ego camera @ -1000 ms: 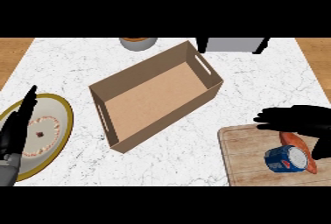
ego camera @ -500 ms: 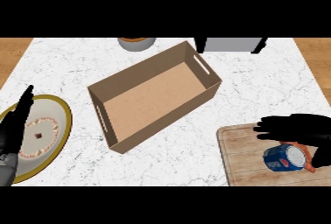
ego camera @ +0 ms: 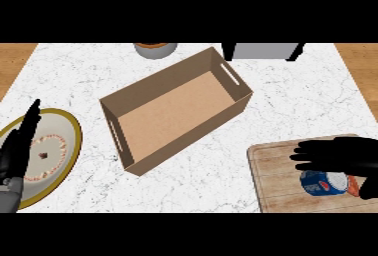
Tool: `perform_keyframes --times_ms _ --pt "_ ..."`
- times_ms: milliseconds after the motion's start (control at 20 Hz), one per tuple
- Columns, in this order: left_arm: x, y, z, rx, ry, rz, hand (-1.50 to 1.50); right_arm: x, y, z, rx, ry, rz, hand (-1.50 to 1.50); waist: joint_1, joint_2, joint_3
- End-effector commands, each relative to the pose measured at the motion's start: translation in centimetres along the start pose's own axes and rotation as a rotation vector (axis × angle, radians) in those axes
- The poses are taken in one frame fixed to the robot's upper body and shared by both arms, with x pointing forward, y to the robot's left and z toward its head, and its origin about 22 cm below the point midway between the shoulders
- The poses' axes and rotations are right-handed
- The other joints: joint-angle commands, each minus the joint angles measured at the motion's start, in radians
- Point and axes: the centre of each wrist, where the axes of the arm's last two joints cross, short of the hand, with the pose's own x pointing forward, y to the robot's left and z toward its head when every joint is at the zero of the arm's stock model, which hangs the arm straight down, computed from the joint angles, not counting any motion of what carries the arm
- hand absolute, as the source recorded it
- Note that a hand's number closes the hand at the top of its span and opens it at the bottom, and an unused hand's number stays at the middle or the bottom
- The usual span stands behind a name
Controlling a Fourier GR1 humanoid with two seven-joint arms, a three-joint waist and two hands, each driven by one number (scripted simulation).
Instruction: Pick the can from the cutting board and place it in the cardboard box
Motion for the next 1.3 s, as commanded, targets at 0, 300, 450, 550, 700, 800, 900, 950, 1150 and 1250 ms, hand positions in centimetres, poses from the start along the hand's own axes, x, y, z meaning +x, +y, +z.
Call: perform_keyframes --times_ms 0,300,450,550,700,800,900,950,1150,1250 --pt "-0.4 -0.4 -0.5 -0.014 0.009 -0.001 0.0 1.1 -1.0 -0.4 0.076 -0.082 -0.007 -1.5 -0.006 -0.001 0.0" --pt "-1.0 0.0 -1.0 0.01 0.002 0.011 0.0 0.8 2.0 -2.3 0.112 0.01 -0.01 -1.5 -0.003 0.001 0.0" --pt "-0.6 -0.4 1.0 -0.001 0.001 0.0 0.0 1.1 2.3 -1.3 0.115 0.031 -0.006 -1.5 0.0 -0.001 0.0" --pt "-0.4 0.7 -0.4 0.01 -0.012 -0.005 0.0 0.7 3.4 -2.9 0.076 0.038 -0.026 1.5 -0.001 0.001 0.0" --pt "-0.6 -0.1 -0.6 0.02 -0.005 0.006 0.0 1.4 3.6 -4.5 -0.1 -0.001 0.06 1.5 -0.007 0.001 0.0" --pt "-0.1 1.4 0.2 0.005 -0.006 0.0 0.0 1.1 3.0 -2.9 -0.114 0.002 0.093 1.5 -0.002 -0.001 0.0" --pt "0.8 -0.1 -0.5 -0.003 -0.016 0.004 0.0 0.5 3.8 -5.6 -0.149 0.006 0.113 1.5 0.002 0.001 0.001" --pt "-1.1 1.1 -0.1 -0.011 0.002 -0.007 0.0 1.3 4.1 -5.0 -0.171 0.002 0.12 1.5 -0.003 0.0 0.0" --pt "0.2 1.2 0.2 0.01 0.016 0.003 0.0 0.7 3.9 -5.3 -0.318 0.343 0.009 1.5 -0.009 -0.006 0.0" --pt "-1.2 1.6 0.5 0.034 0.05 -0.009 0.0 0.4 6.3 -3.9 -0.414 0.59 -0.135 1.5 -0.052 -0.011 -0.002"
